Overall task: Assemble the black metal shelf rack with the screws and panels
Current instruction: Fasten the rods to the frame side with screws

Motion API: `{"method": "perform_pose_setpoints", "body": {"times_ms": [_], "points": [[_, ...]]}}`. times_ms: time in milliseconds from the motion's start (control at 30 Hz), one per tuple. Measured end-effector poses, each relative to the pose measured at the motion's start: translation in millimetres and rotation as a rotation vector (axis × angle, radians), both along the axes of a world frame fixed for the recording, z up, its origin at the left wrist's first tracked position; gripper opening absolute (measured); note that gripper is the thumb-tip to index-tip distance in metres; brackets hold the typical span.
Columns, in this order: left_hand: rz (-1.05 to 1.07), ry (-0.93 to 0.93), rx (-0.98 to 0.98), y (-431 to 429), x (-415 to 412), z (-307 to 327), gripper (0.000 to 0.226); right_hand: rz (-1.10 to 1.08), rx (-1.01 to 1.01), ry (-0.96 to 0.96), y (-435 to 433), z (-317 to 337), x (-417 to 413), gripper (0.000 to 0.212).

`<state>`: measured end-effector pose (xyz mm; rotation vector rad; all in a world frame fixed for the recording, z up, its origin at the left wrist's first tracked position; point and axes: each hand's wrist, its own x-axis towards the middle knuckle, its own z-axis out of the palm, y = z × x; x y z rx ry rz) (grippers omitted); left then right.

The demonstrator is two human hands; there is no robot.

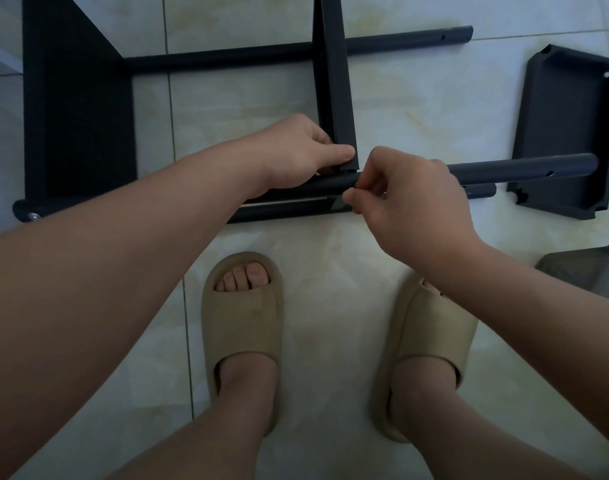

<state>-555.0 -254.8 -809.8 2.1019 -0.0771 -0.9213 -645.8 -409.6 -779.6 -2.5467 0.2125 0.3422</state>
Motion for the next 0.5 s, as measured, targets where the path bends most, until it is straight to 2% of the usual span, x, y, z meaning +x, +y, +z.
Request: {"method": "perform_pose_setpoints", "body": {"times_ms": [200, 333, 433, 500], "points": [[-0.007, 0.011, -0.017, 1.1, -0.5, 1.3, 0.033, 0.135, -0.057, -0.13, -1.4, -5.0, -4.7, 0.016], [0.003, 0.008, -0.004, -0.5, -2.4, 2.7, 0.039, 0.185, -0.074, -0.264, -8.4, -8.1, -5.3, 0.027], [0.004, 0.018, -0.003, -1.1, -3.0, 4.3, 0.037, 0.166, -0.155, -0.179, -14.3, -8.9, 1.3, 0.043], [0.017, 0.014, -0.013, -0.9, -3.4, 3.9, 0.037, 0.171, -0.166, -0.124, -17.5, -10.6, 4.5, 0.044]]}}
